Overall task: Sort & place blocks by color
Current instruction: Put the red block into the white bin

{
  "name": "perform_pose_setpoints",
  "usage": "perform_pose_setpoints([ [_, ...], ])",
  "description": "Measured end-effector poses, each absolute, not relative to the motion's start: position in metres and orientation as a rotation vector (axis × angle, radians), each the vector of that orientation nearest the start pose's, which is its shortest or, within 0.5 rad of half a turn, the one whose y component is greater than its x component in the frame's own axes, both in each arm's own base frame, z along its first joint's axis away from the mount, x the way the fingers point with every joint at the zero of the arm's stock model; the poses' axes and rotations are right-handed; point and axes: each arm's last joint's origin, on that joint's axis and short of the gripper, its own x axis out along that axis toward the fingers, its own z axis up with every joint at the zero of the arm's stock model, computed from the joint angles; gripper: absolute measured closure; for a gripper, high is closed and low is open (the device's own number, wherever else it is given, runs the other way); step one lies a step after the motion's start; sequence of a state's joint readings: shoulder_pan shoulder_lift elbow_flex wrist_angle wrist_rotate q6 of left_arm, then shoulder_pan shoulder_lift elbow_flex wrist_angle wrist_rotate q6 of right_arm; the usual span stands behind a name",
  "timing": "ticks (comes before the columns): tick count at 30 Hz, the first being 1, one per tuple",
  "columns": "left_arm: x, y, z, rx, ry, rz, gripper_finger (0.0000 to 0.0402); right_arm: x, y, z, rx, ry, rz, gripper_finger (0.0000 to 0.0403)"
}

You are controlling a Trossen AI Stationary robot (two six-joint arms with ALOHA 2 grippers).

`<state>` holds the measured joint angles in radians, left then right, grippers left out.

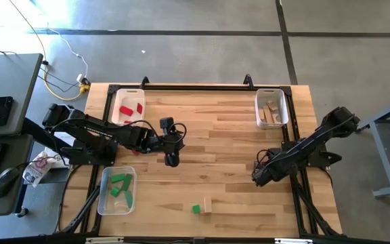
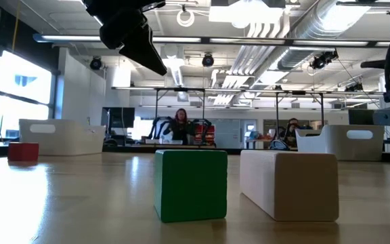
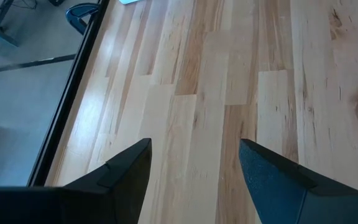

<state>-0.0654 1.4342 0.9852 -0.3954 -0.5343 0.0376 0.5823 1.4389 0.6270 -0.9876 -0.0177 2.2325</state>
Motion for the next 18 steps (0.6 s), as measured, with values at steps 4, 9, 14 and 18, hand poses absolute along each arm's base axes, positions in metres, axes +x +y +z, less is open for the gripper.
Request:
perform_pose_setpoints([
  [4,0.293,-0.004,0.243,0.286,0.823,0.426,0.0174,0.147,0.096,0.134,1.07,1.204,-1.462,0.0274],
  [9,0.293,-0.004,0.244,0.27,0.816,0.434,0.0174,0.146,0.096,0.134,1.046,1.202,-1.457,0.0304],
  [14,0.294,0.006,0.244,0.172,0.789,0.485,0.0174,0.147,0.095,0.135,1.013,1.15,-1.434,0.03],
  [18,0.294,0.02,0.244,0.089,0.781,0.531,0.0174,0.157,0.097,0.141,0.984,1.069,-1.341,0.0301],
])
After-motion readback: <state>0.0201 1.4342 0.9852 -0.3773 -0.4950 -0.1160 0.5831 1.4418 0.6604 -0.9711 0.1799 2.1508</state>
